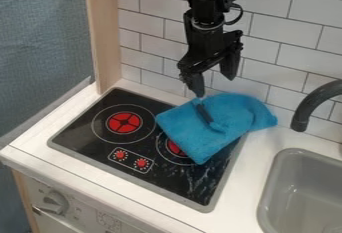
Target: Moved the cloth from the top right to the bottom left
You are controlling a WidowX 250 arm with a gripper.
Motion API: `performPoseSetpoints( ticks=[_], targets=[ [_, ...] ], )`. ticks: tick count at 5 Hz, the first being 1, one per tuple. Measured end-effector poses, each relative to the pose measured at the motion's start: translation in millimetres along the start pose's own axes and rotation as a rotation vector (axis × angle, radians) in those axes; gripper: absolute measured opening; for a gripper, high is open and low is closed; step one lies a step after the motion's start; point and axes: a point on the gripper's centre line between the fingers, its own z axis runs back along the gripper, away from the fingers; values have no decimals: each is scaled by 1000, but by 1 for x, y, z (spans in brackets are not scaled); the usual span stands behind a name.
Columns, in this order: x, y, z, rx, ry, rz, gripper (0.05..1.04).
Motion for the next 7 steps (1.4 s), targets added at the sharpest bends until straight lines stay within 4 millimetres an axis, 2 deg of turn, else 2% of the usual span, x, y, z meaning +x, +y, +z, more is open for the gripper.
performPoseSetpoints(
  ticks=[1, 2, 5, 7],
  targets=[
    [-4, 7, -12, 32, 19, 0, 999],
    [-10, 17, -38, 87, 31, 3, 999],
    [-3, 24, -91, 193, 19, 68, 999],
    [8, 29, -101, 233, 1, 83, 999]
  ],
)
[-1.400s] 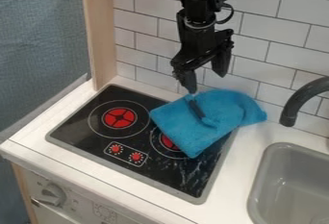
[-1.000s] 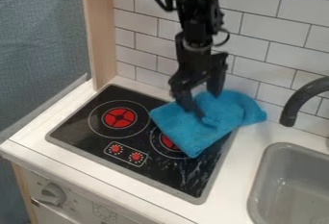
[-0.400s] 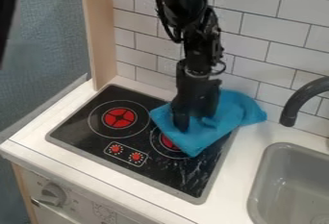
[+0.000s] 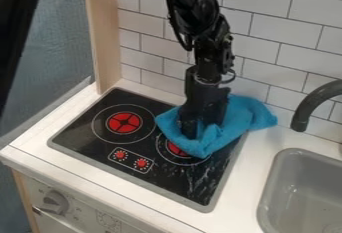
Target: Moved the cloth from the top right to the bottom left
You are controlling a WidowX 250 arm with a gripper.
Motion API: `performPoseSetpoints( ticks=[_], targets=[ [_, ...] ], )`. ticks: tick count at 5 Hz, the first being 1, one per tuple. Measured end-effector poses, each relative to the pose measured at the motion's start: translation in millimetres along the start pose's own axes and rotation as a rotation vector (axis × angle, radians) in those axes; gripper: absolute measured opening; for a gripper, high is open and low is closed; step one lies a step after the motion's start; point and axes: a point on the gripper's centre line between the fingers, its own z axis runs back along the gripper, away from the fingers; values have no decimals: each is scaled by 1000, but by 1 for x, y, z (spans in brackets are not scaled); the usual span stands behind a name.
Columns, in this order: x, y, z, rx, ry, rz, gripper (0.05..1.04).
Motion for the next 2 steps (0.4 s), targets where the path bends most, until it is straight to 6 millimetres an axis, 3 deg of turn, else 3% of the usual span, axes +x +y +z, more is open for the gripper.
performPoseSetpoints(
  ticks=[2],
  targets=[
    [17, 31, -2, 86, -28, 17, 999]
  ],
)
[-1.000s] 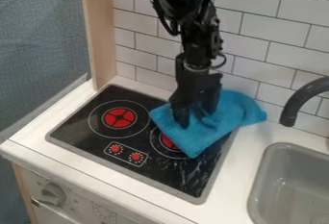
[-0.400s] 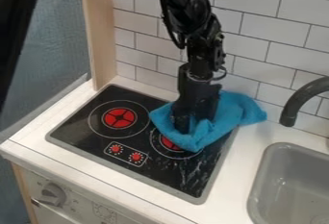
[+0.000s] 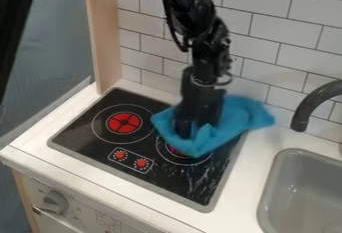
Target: Moved the cloth from the top right to the bottom left
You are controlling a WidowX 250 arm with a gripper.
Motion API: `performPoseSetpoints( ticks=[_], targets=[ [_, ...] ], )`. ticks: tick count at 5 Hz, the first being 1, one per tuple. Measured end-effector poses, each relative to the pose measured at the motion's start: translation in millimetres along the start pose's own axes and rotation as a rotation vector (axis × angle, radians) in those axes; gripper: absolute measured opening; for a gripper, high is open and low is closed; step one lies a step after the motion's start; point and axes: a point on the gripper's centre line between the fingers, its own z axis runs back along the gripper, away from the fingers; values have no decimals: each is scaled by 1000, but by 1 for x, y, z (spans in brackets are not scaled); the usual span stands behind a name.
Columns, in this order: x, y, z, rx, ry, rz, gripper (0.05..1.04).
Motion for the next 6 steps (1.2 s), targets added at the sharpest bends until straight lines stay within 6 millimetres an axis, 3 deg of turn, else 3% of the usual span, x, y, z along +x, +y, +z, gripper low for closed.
performPoseSetpoints(
  ticks=[2, 4, 6],
  targets=[
    [36, 34, -3, 81, 20, 6, 999],
    [71, 86, -1, 157, 8, 79, 999],
    [74, 123, 11, 203, 11, 117, 999]
  ],
)
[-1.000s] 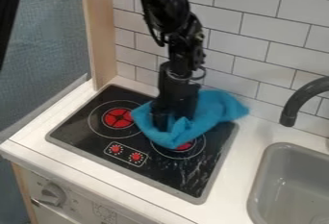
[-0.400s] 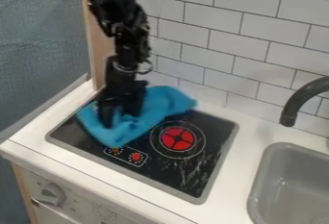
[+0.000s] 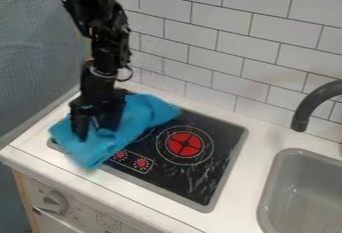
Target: Moved the cloth from the top right to the bottom left
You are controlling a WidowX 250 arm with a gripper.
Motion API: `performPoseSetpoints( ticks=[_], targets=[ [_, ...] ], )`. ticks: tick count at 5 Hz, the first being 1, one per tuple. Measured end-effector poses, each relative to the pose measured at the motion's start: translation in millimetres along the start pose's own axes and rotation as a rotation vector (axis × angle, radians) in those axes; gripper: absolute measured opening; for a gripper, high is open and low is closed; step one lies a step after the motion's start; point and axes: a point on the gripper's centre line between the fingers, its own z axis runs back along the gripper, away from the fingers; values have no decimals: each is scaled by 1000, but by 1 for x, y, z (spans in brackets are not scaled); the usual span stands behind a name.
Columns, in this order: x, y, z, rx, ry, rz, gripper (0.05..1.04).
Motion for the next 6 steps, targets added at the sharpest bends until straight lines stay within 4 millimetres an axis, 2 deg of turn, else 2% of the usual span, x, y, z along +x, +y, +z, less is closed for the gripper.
performPoseSetpoints(
  ticks=[2, 3, 5, 6],
  targets=[
    [-3, -2, -1, -43, 46, 19, 999],
    [0, -5, 10, -80, 38, 20, 998],
    [3, -6, 67, -194, -32, 28, 999],
    [2, 6, 98, -257, -71, 41, 999]
  ],
)
